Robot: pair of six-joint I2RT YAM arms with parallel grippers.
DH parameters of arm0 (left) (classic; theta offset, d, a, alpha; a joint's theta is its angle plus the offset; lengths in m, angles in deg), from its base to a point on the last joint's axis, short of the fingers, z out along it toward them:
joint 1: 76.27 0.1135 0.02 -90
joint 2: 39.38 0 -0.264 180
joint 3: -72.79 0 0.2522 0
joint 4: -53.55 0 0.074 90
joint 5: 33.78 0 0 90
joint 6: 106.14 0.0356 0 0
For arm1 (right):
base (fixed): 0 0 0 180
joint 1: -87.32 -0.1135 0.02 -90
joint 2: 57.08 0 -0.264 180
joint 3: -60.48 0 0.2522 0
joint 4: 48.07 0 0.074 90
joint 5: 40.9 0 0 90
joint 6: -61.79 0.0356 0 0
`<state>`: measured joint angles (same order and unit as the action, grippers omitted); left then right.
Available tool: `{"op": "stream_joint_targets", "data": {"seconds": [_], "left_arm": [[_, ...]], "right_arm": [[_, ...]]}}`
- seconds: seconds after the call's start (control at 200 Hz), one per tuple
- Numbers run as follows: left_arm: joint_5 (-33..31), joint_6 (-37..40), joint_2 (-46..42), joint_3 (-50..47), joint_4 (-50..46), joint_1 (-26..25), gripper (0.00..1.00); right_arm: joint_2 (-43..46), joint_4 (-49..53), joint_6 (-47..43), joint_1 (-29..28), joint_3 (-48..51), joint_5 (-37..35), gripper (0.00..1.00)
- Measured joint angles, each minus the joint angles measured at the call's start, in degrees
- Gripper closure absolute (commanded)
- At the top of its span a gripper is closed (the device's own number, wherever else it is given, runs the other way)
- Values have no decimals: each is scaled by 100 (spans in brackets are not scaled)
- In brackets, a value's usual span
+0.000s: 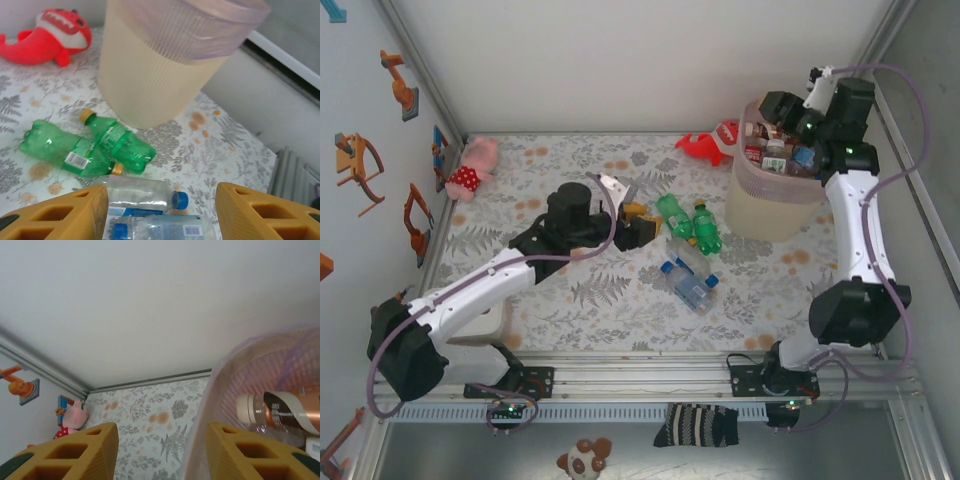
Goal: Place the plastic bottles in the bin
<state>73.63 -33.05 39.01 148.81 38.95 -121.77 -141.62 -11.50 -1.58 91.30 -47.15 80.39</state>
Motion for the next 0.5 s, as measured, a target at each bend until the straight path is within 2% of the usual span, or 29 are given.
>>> {"op": "stream_joint_targets", "data": {"seconds": [0.27,0.501], "left_arm": [[-739,-1250,1005,586,-844,-76,41],[-1598,-2927,1705,973,-1683,-330,42]], "right_arm": [[745,542,-273,-7,544,-291,51],[1110,763,-402,-7,671,-378,51]]}}
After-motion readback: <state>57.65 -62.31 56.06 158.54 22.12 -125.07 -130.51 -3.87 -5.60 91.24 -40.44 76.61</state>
